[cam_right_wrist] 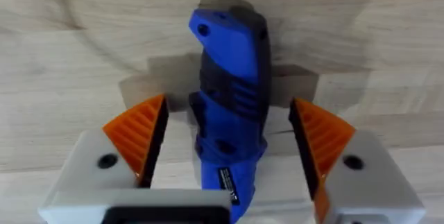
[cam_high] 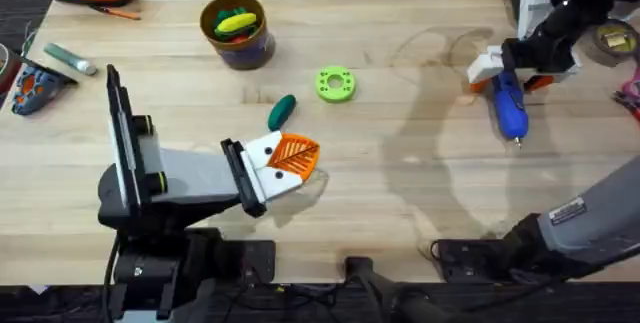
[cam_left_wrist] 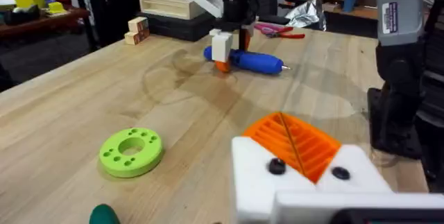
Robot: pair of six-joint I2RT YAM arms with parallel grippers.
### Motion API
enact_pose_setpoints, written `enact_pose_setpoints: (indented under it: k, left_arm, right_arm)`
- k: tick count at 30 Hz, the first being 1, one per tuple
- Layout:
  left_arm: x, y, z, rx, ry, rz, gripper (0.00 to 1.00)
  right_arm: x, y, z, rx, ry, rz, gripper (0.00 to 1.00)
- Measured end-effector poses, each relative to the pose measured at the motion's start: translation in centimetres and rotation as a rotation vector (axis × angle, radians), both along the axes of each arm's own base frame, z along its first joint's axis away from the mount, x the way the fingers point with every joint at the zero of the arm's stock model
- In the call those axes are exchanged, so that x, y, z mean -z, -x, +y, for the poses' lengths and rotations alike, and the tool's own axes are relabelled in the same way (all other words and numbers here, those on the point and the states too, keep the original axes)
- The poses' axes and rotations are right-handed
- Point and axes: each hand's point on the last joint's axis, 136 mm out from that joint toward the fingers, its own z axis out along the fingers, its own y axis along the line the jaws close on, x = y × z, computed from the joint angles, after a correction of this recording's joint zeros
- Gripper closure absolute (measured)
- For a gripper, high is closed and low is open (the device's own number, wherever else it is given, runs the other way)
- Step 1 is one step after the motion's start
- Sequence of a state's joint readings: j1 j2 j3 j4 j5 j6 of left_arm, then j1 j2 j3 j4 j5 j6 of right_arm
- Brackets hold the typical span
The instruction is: Pick up the gripper from the table and insert it into the empty holder that is missing its gripper. Then pick up a screw, insert it into the mounting hole, and use the screwdriver to tighten it. Finally, clean up the table by picking up the vegetable and placing it into the bucket.
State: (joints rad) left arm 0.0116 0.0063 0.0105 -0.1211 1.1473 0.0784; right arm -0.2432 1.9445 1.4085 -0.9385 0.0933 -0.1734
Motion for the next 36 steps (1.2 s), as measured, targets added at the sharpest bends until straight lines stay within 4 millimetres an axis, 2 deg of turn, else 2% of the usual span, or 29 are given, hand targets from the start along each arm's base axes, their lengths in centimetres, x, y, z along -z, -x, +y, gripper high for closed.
enact_pose_setpoints:
  k: [15, 25, 30, 36]
  left_arm:
    - [0.0, 0.0, 0.0, 0.0, 0.0, 0.0, 0.987]
    - [0.01, 0.0, 0.0, 0.0, 0.0, 0.0, 0.987]
    - [0.0, 0.0, 0.0, 0.0, 0.0, 0.0, 0.987]
    - [0.0, 0.0, 0.0, 0.0, 0.0, 0.0, 0.987]
  right_arm:
    - [0.27, 0.07, -0.01, 0.002, -0.003, -0.002, 0.029]
    - [0.33, 0.11, 0.25, 0.001, -0.016, -0.002, 0.177]
    - [0.37, 0.15, 0.25, -0.002, -0.016, 0.0, 0.327]
    - [0.37, 0.16, 0.2, -0.005, -0.014, 0.0, 0.442]
